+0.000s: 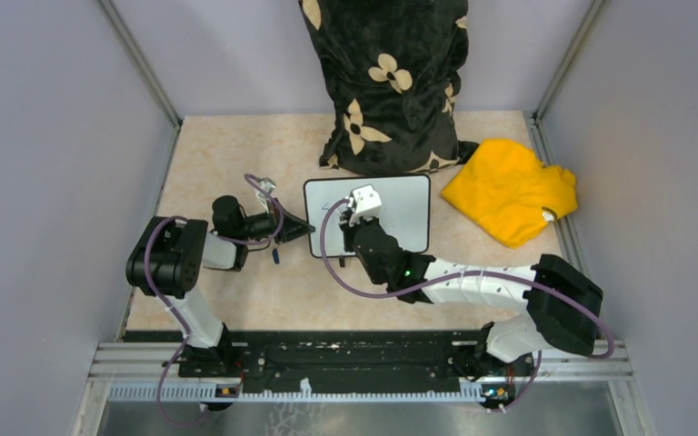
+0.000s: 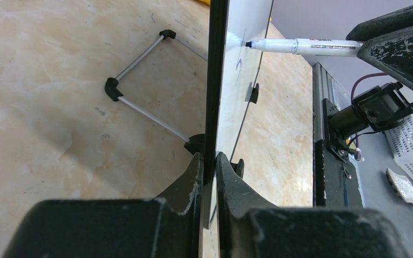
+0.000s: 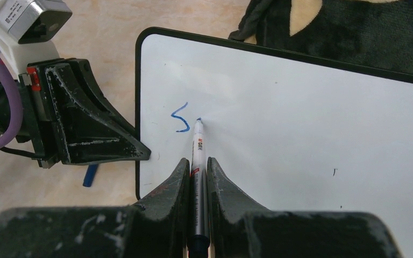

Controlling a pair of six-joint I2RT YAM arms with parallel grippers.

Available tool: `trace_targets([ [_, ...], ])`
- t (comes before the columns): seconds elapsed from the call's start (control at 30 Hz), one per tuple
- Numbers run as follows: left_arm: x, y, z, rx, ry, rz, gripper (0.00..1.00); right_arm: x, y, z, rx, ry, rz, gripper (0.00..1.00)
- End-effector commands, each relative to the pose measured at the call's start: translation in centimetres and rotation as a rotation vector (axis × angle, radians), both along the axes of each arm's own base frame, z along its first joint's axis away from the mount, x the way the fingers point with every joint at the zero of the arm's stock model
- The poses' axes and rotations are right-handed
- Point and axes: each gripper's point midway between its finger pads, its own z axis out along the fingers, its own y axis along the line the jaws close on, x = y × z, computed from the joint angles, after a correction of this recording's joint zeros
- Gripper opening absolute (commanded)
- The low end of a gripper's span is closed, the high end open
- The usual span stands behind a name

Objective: Write a sentence on the whiteboard

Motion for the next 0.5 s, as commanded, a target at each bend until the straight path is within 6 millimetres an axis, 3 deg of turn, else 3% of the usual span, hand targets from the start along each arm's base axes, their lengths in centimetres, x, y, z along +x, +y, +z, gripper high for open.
trace_targets([
  [0.0, -0.1, -0.2, -0.2, -0.001, -0.004, -0.018, 0.0, 0.3, 0.1, 0.6, 0.036, 0.006, -0.011, 0.0],
  [0.47, 0.0, -0.2, -0.2, -0.001, -0.004, -0.018, 0.0, -0.3, -0.1, -0.3, 0.033, 0.035, 0.01, 0.0],
])
